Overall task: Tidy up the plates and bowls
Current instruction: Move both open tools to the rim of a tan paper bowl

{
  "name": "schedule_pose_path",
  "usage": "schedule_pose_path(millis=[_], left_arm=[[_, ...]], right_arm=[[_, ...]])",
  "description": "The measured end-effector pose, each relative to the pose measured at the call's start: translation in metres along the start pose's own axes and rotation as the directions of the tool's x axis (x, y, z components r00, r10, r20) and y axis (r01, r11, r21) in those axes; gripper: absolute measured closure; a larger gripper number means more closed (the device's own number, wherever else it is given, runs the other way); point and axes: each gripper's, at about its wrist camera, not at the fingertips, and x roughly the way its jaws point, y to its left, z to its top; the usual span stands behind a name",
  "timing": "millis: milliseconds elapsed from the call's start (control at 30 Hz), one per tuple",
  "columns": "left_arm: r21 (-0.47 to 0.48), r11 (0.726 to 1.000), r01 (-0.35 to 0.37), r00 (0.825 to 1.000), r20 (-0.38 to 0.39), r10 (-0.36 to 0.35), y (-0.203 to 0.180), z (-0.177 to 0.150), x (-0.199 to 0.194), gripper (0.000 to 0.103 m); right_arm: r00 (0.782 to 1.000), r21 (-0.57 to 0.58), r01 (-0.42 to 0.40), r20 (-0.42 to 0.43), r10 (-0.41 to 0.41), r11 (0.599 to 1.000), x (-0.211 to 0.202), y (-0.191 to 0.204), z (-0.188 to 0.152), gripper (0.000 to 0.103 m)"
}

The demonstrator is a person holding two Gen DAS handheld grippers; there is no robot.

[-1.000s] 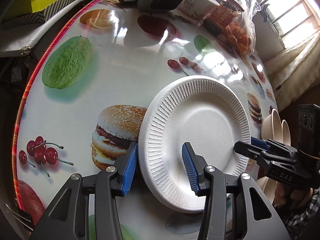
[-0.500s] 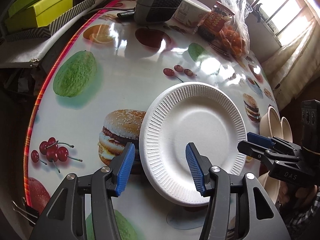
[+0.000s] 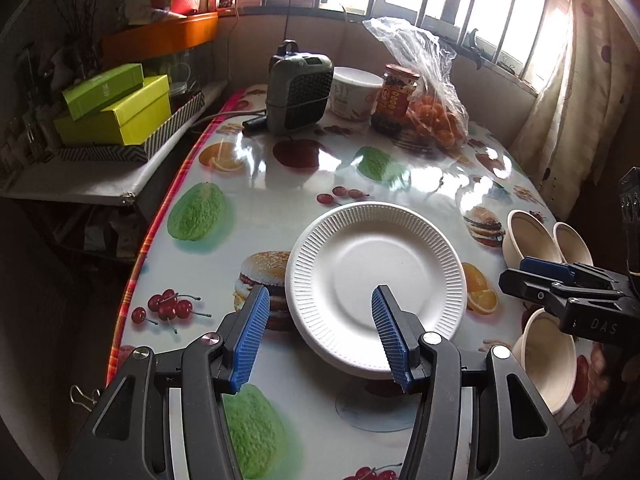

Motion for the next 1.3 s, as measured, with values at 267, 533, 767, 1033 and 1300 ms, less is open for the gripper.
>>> schedule_pose_path(millis=[267, 533, 767, 1033, 1300], left_arm=[[0.080, 0.997, -0.018, 0.993, 0.118, 0.008, -0.033, -0.023, -0.037, 0.048], [0.142, 0.989, 0.037, 0.989, 0.138, -0.056, -0.064, -0.049, -0.046, 0.048], [0.180, 0.980, 0.084, 0.984, 0.142, -0.110, -0.084, -0.060, -0.048, 0.048], [0.209, 0.966, 0.152, 0.983, 0.070, -0.170, -0.109, -0.062, -0.032, 0.048], [0.255, 0.937, 0.239, 0.968, 0.015, -0.251, -0.143, -0.058, -0.015, 0.048]], right_arm=[[0.993, -0.007, 0.069, 0.102, -0.068, 0.998, -0.037, 0.004, -0.033, 0.033], [0.967, 0.015, 0.158, 0.199, -0.158, 0.987, -0.069, 0.003, -0.073, 0.026], [0.946, 0.109, 0.201, 0.236, -0.222, 0.973, -0.089, -0.015, -0.106, 0.024], [0.902, 0.169, 0.273, 0.297, -0.313, 0.947, -0.115, -0.030, -0.133, 0.024], [0.887, 0.235, 0.290, 0.297, -0.353, 0.928, -0.120, -0.057, -0.144, 0.021]])
